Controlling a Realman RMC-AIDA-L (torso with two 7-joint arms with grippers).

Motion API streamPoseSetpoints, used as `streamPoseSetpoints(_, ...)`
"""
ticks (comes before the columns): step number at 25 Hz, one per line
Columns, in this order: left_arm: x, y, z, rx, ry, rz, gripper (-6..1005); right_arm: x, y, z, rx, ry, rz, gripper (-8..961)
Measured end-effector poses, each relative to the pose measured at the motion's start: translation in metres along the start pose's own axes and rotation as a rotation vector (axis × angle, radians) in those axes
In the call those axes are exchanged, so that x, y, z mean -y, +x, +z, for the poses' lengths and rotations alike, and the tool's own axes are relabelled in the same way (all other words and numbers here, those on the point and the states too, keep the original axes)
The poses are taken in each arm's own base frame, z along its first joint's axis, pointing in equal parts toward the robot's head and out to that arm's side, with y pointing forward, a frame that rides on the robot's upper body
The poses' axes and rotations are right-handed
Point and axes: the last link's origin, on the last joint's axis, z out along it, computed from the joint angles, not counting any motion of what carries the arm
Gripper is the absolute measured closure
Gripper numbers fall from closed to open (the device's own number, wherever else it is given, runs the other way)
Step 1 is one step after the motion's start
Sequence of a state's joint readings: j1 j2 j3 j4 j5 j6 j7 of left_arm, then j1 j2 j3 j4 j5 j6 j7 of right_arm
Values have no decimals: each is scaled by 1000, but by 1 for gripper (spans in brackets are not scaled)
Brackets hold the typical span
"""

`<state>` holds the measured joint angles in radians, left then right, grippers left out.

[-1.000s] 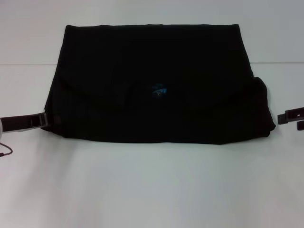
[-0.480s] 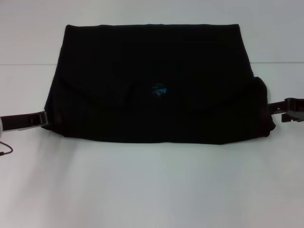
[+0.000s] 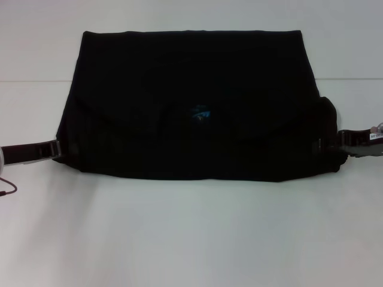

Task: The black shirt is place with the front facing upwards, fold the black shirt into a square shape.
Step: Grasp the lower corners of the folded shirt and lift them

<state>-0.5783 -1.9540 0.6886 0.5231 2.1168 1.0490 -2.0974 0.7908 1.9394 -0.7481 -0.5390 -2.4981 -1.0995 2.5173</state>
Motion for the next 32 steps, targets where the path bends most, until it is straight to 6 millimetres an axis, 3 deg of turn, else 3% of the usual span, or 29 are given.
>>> streamPoseSetpoints(2, 0, 0, 0, -1, 0, 0, 970, -1, 0, 0, -3, -2, -2, 143)
streamPoseSetpoints(19, 0, 0, -1, -17, -7, -15, 970, -2, 1, 2, -14, 8, -24, 801)
streamPoseSetpoints(26, -3, -2, -3, 6, -39, -14, 970, -5, 1, 0, -27, -6, -41, 864)
streamPoseSetpoints(32, -10, -4, -20, 113, -139, 5, 969, -10, 4, -20, -113, -63, -93, 891)
